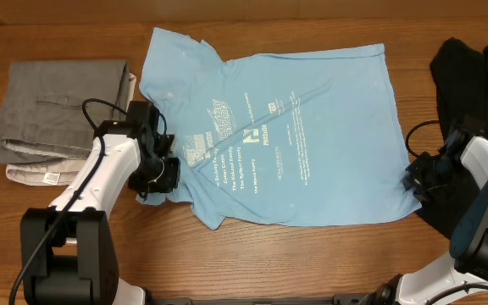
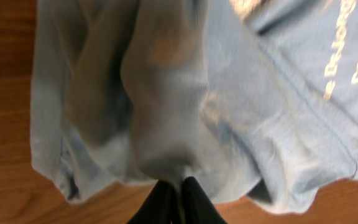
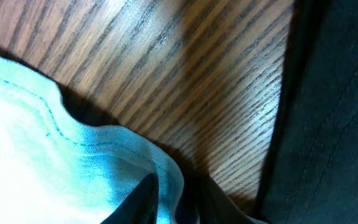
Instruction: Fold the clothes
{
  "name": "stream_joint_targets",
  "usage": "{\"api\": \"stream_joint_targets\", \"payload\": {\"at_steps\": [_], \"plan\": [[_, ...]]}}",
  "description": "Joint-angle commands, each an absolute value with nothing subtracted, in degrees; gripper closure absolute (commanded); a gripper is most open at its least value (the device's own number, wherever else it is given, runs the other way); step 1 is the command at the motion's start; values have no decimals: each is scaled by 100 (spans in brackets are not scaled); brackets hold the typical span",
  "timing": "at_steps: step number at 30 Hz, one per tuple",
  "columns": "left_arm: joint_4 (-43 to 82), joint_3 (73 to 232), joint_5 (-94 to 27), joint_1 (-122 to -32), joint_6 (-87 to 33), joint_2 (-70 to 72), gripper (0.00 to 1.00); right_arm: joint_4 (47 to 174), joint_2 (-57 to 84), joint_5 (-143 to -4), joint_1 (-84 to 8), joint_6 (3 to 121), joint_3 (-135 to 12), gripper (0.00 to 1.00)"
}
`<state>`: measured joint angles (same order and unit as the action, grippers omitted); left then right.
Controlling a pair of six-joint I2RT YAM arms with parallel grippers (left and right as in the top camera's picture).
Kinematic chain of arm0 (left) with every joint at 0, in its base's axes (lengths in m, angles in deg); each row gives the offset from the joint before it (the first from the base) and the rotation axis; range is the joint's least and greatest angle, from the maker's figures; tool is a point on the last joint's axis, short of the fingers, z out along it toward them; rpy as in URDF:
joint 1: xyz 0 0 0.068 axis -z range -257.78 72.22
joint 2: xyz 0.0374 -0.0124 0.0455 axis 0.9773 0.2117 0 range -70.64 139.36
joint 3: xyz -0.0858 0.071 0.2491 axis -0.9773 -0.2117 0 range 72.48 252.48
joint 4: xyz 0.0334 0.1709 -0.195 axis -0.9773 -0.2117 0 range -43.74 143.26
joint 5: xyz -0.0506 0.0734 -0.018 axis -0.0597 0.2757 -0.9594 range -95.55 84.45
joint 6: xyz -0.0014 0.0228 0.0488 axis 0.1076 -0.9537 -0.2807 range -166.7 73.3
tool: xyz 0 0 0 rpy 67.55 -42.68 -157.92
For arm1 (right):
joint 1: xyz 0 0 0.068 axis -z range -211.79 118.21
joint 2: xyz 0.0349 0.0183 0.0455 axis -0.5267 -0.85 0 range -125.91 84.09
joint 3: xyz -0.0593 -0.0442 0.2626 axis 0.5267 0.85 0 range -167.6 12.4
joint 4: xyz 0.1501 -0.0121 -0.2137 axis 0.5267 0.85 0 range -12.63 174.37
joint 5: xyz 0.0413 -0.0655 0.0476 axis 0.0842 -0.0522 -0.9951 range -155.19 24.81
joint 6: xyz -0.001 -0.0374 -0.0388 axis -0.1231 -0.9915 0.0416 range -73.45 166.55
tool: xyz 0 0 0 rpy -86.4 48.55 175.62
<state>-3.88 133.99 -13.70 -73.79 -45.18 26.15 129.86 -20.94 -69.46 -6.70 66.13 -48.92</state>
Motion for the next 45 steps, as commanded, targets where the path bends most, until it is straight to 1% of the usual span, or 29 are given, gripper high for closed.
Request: {"api": "stream_joint_targets", "payload": {"at_steps": [1,3,6,12,13,14,15,16,17,22,27,30,36,41,45], "plan": [[-513,13371,-1396,-7400,-4385,2681,92,12864,-2265,-7167,-699,6626,-4732,74],[-543,13371,-1405,-7400,-4284,2679,92,12905,-2265,-7208,-697,6624,-4732,73],[-535,13371,-1418,-7400,-4122,2679,92,13019,-2265,-7202,-697,6626,-4732,69],[-497,13371,-1415,-7400,-3948,2679,92,13215,-2265,-6946,-697,6626,-4730,69],[-497,13371,-1415,-7400,-3897,2679,91,13213,-2265,-6946,-697,6626,-4728,71],[-495,13371,-1415,-7400,-3849,2679,92,13211,-2265,-6944,-697,6626,-4728,80],[-493,13371,-1418,-7400,-3777,2679,92,13211,-2265,-6946,-697,6628,-4728,94],[-495,13371,-1418,-7400,-3698,2679,93,13211,-2265,-6961,-697,6630,-4728,96],[-502,13371,-1418,-7400,-3635,2679,96,13213,-2265,-6985,-697,6630,-4730,96],[-740,13507,-1418,-7400,-3526,2598,96,13771,-2265,-7018,-697,6632,-5150,96],[-1297,13830,-1418,-7400,-3342,2099,96,14995,-2265,-7016,-699,6676,-6304,96],[-1575,13918,-1418,-7400,-3198,1658,96,15441,-2265,-6972,-697,6678,-6691,96],[-2187,14160,-1415,-7400,-2957,663,96,15810,-2254,-6896,-605,6652,-6785,96],[-2742,14219,-1385,-7400,-2754,43,96,16131,-2121,-6913,-605,6602,-6911,96],[-3020,14219,-1142,-7400,-2494,-230,96,16304,-1979,-6819,-576,6608,-7010,96]]}}
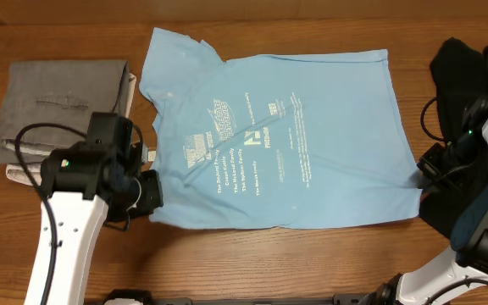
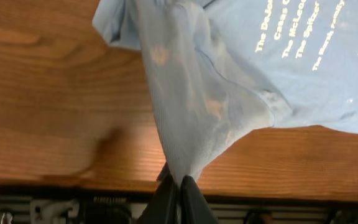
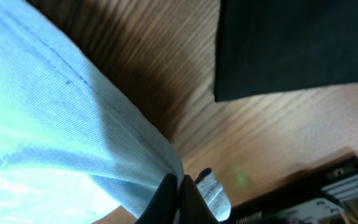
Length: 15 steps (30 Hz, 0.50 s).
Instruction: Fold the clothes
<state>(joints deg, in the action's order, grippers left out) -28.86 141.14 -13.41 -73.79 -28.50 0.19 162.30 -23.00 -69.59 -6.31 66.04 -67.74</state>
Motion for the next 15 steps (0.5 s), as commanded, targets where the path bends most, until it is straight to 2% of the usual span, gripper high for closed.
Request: {"api": "stream_joint_targets", "payload": {"at_steps": [1,11,15], "plan": [[-3109,14219,-1090,-7400,-2398,-296,96,16321,-1928,-6821,-557,6606,-7018,96],[-4329,14477,-620,-7400,-1871,-775,96,16584,-1565,-6817,-467,6604,-7062,96],[-4355,14890,-622,-7400,-1830,-995,96,16623,-1565,-6603,-465,6656,-7073,96]]}}
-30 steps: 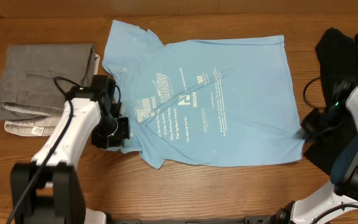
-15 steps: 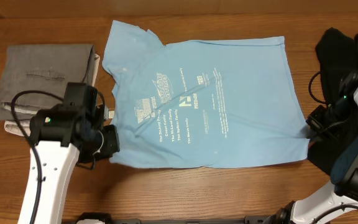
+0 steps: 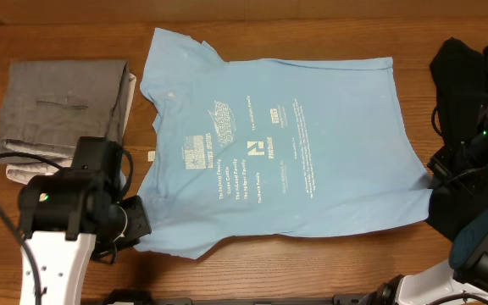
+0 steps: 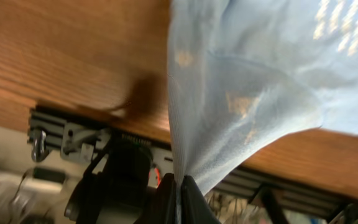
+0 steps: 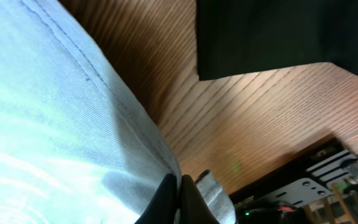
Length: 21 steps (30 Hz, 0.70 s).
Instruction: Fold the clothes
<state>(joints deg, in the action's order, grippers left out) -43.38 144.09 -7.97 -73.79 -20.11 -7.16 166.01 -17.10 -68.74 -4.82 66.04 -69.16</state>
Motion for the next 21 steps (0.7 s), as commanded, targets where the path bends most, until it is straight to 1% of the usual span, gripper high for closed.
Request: {"api": "stream_joint_targets", "payload": {"at_steps": [1,5,11,16,21], "plan": [[-4355,14995,-622,-7400,-1830,-1050,96,16647,-1565,-6564,-465,6676,-7086,96],[-4355,15325,-690,-7400,-1834,-1153,96,16669,-1565,-6524,-465,6674,-7115,96],[-4355,15334,-725,-7400,-1836,-1035,96,16898,-1568,-6522,-465,6711,-7427,96],[-4311,15452,-631,-7400,-1838,-257,96,17051,-1568,-6524,-474,6901,-7956,96],[-4163,15872,-572,-7400,-2081,924,96,17047,-1670,-6526,-504,6932,-7989,96]]}}
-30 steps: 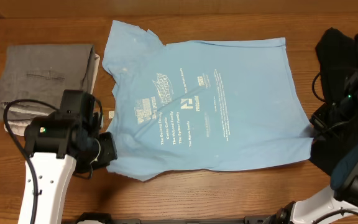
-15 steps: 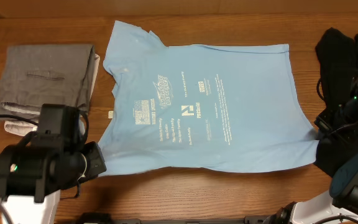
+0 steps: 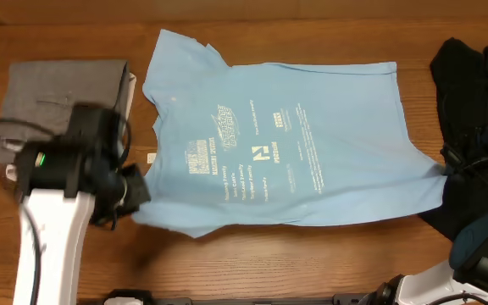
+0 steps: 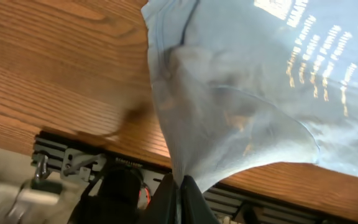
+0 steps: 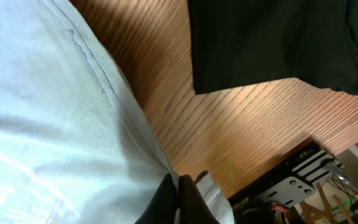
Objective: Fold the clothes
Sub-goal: 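Fold the hem up toward the collar with both grippers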
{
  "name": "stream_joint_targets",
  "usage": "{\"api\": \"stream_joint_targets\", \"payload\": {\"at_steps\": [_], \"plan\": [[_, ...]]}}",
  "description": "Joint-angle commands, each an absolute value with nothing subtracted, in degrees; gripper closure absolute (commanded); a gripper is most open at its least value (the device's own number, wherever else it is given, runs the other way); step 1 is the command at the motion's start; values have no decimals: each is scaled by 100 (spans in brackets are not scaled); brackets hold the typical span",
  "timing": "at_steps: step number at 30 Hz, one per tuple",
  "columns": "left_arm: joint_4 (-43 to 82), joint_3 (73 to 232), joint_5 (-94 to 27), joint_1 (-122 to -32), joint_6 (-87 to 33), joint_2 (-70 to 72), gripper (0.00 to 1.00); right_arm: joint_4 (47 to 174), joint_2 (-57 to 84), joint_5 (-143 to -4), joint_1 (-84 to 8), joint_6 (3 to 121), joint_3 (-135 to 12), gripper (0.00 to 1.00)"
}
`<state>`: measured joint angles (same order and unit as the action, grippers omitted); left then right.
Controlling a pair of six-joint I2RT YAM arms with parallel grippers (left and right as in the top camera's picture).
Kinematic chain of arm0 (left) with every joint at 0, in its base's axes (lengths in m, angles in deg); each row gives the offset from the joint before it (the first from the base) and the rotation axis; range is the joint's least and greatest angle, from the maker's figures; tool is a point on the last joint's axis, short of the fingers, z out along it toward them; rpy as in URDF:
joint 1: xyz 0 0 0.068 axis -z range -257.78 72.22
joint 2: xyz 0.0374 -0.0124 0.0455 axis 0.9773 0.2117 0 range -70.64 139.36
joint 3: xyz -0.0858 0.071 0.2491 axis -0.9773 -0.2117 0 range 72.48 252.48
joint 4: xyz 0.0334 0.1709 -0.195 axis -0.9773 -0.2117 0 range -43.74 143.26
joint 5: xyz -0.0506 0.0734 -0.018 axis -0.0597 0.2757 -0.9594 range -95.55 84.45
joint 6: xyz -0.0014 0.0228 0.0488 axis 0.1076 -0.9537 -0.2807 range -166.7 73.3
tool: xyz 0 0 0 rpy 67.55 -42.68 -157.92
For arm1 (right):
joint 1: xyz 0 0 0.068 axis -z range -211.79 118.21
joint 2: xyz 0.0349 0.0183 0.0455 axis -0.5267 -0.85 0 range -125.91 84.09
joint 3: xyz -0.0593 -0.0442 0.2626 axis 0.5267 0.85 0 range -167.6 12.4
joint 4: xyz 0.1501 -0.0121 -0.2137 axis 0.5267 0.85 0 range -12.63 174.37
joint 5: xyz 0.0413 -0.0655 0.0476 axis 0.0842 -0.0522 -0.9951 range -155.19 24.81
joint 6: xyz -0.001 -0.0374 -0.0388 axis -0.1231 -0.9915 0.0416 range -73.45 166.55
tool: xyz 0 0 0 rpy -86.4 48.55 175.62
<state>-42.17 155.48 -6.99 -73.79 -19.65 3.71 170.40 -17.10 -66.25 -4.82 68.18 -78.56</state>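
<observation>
A light blue T-shirt (image 3: 286, 144) with pale print lies spread across the table, its near edge lifted. My left gripper (image 3: 134, 193) is shut on the shirt's near left corner, and in the left wrist view the cloth (image 4: 229, 106) hangs stretched from the closed gripper (image 4: 180, 182). At the right, my right gripper (image 3: 444, 172) is shut on the near right hem corner. The right wrist view shows the hem (image 5: 92, 93) pinched in the gripper (image 5: 178, 184), lifted above the wood.
A folded grey garment (image 3: 53, 93) on a pale one lies at the far left. A heap of black clothes (image 3: 473, 76) fills the right edge, close to my right arm. The table's front edge and metal frame (image 4: 86, 168) show under the left gripper.
Both grippers hold their corners as before. The left gripper has moved a little away from the front edge. The right gripper has moved slightly farther right, and the shirt lies flatter.
At first the shirt was bunched at its near left, with both grippers shut on its near corners. Then the corners were drawn apart and lifted, the left one out over the table's front edge. Now the shirt is stretched wide and nearly smooth.
</observation>
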Motion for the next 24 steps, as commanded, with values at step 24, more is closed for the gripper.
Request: {"api": "stream_joint_targets", "payload": {"at_steps": [24], "plan": [[-2266,16831,-701,-7400,-2372,2301,96,15476,-2512,-7088,-1258,6637,-7993,96]]}}
